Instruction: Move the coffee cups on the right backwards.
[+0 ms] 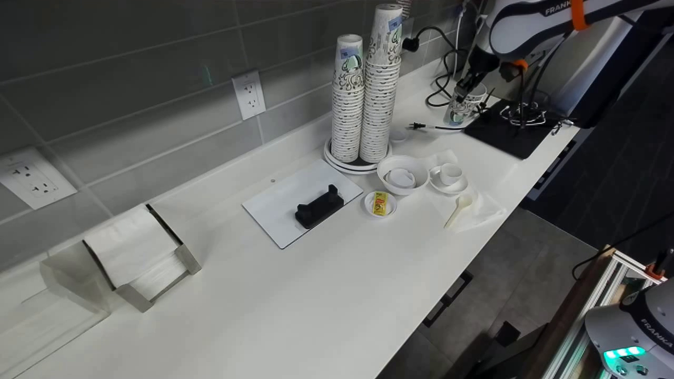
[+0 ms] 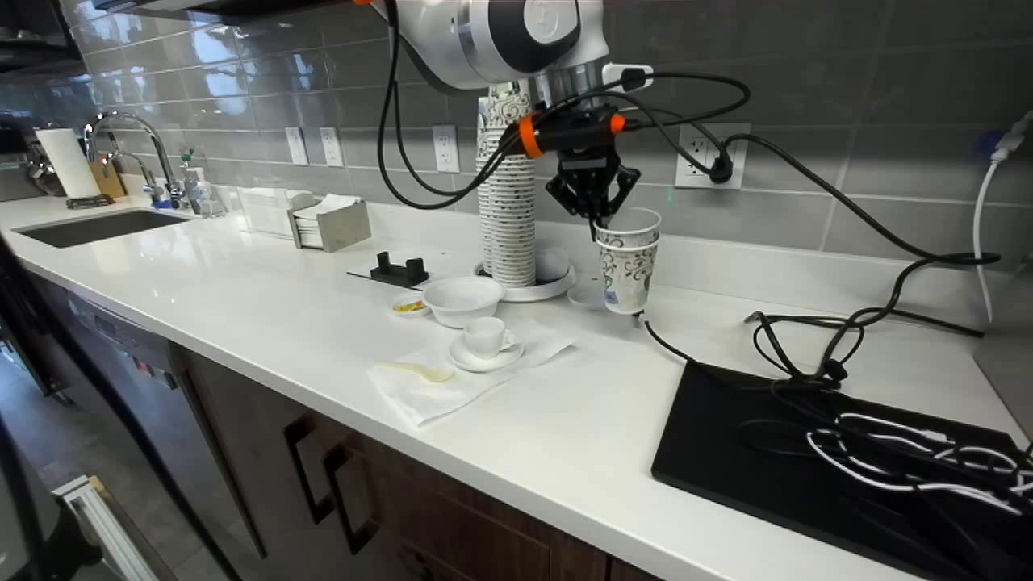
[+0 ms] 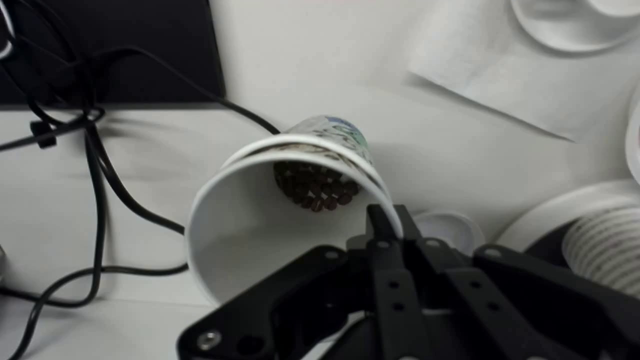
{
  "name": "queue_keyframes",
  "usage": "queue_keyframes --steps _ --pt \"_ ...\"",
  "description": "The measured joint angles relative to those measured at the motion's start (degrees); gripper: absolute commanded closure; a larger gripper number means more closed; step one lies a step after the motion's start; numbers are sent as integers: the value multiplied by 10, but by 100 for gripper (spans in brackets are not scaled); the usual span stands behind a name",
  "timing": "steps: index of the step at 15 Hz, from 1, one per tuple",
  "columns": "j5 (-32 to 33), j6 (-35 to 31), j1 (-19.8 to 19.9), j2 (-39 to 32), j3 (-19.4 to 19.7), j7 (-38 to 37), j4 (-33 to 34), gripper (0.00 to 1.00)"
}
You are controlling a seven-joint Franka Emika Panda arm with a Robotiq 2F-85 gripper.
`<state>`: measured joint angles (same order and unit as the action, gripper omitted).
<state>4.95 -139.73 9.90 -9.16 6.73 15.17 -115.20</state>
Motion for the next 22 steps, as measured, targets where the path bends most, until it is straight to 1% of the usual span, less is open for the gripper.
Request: queue_keyframes --steps 4,5,11,12,13,16,19,22 --pt "-51 -43 -5 5 -23 32 0 99" --pt "-64 -44 -5 1 -27 38 0 96" --pt "-66 -44 -5 -4 -27 40 0 96" --pt "-66 -44 -5 -3 -27 40 0 99" --pt "-66 -44 -5 -3 -27 40 0 99" --pt "-66 -78 -5 -16 -28 38 4 99" --pt "-58 -96 -9 -58 -29 22 40 99" --pt "-50 -100 -11 -116 -28 -4 101 99"
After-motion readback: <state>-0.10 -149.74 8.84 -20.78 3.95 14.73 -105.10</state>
